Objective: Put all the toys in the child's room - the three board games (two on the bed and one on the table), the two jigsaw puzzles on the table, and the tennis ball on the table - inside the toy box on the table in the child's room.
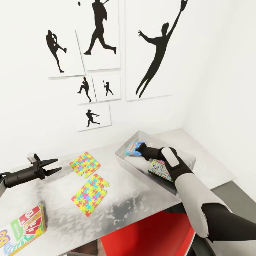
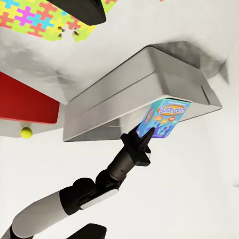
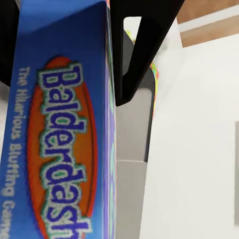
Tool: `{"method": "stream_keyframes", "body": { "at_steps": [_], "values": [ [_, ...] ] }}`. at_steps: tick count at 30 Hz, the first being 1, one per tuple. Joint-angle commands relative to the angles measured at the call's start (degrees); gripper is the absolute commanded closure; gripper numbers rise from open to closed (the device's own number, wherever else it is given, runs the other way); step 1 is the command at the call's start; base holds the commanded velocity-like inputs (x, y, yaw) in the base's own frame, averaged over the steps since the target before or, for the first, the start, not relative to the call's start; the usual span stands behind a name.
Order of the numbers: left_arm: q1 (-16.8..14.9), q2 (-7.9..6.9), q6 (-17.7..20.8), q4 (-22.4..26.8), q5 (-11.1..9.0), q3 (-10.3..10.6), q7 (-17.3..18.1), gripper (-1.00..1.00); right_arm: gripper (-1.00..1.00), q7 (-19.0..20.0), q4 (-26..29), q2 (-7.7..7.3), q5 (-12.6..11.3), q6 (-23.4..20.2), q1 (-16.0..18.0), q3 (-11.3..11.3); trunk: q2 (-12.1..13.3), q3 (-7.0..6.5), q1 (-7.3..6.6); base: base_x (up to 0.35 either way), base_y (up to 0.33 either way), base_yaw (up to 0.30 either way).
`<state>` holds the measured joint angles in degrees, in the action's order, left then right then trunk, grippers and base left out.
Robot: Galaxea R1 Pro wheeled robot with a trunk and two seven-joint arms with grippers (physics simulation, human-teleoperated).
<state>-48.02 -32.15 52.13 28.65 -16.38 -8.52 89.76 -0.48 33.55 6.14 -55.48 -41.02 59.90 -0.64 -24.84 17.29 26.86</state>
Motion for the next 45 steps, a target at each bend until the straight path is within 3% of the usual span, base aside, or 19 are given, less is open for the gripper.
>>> {"method": "stream_keyframes", "body": {
  "at_steps": [1, 14, 15, 37, 45],
  "values": [
    [0.0, -0.01, 0.6, 0.0, 0.0, 0.0, 0.2, -1.0, 1.0, 0.0, 0.0, 0.01, -0.1, -0.2, 0.0, -0.1, -0.1, 0.1, 0.03, 0.0, 0.0, 0.0],
    [0.0, -0.01, 0.6, 0.0, 0.0, 0.0, 0.2, -1.0, 1.0, 0.0, 0.0, 0.01, -0.1, -0.2, 0.0, -0.1, -0.1, 0.1, 0.03, 0.0, 0.0, 0.0],
    [0.0, -0.01, 0.6, 0.0, 0.0, 0.1, 0.2, -1.0, -1.0, 0.0, 0.0, 0.01, -0.1, -0.2, 0.0, -0.1, -0.1, 0.1, 0.03, 0.0, 0.0, 0.0],
    [0.0, -0.01, 0.6, 0.0, 0.0, 0.0, 0.2, -1.0, -1.0, 0.0, 0.2, -0.95, 0.0, -0.5, 0.1, 0.0, -0.1, 0.1, 0.03, 0.0, 0.0, 0.0],
    [0.0, -0.16, 0.6, 0.0, 0.0, -0.1, 0.2, -1.0, -1.0, -0.4, 0.1, -2.04, 0.0, -1.9, 4.4, 0.1, -0.1, 0.1, 0.03, 0.0, 0.0, 0.0]
  ]
}}
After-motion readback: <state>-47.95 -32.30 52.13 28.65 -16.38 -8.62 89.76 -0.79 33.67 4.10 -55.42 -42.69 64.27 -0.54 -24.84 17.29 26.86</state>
